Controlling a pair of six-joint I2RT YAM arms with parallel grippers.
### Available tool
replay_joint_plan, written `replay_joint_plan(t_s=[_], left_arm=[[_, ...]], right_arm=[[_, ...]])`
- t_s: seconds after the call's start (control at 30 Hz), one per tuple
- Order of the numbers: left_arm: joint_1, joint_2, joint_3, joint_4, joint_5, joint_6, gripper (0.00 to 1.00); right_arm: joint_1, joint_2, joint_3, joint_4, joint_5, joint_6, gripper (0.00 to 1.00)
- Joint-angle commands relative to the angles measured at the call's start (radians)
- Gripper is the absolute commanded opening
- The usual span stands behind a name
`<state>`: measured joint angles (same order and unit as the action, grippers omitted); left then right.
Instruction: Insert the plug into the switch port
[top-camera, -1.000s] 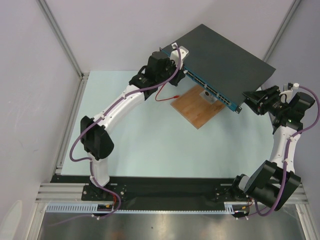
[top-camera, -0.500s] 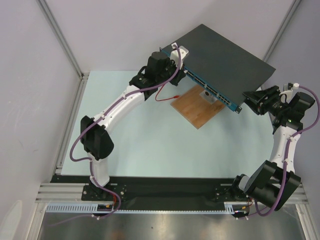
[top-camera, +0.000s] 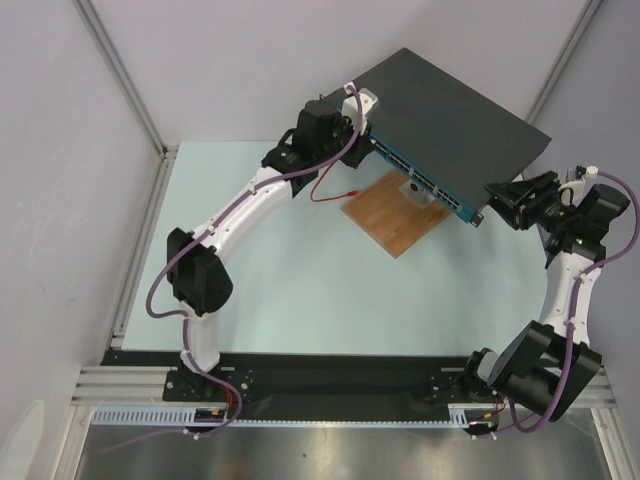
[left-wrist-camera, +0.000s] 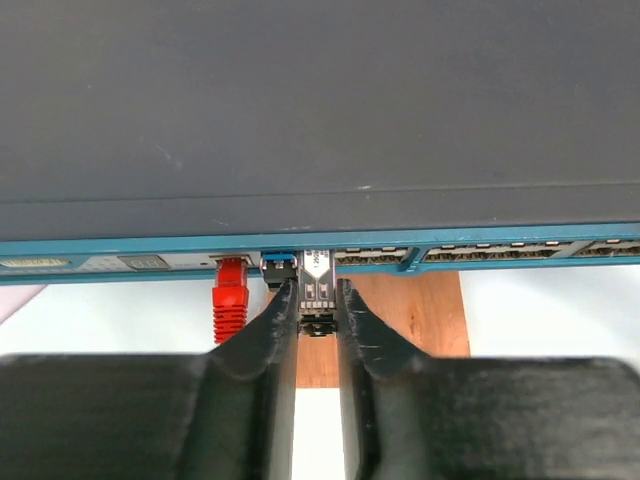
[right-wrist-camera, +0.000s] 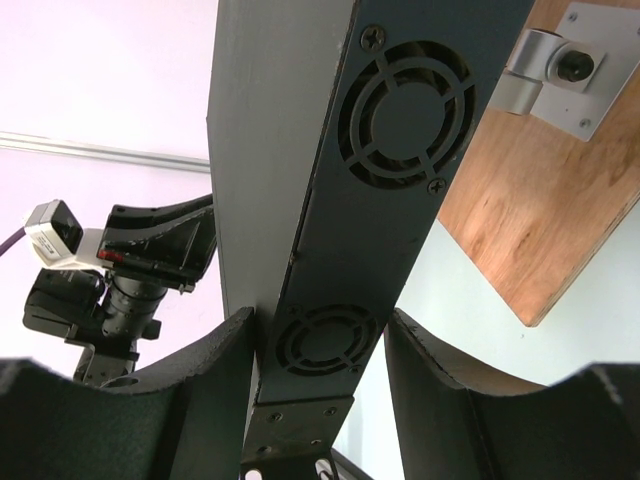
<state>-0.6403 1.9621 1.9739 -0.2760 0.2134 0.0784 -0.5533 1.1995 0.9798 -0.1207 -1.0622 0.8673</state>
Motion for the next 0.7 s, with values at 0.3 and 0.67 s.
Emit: replay_joint_plan(t_s=[0.3, 0.67], left_arm=[[0.037, -0.150, -0.041, 0.015, 0.070, 0.009, 0.36], [0.041, -0.177, -0.115, 0.006, 0.073, 0.054, 0.22]], right_arm=[[0.026, 0.017, 0.042, 0.075, 0.016, -0.034, 0.00], [0.026, 0.020, 0.057, 0.059, 0.027, -0.044, 0.00]])
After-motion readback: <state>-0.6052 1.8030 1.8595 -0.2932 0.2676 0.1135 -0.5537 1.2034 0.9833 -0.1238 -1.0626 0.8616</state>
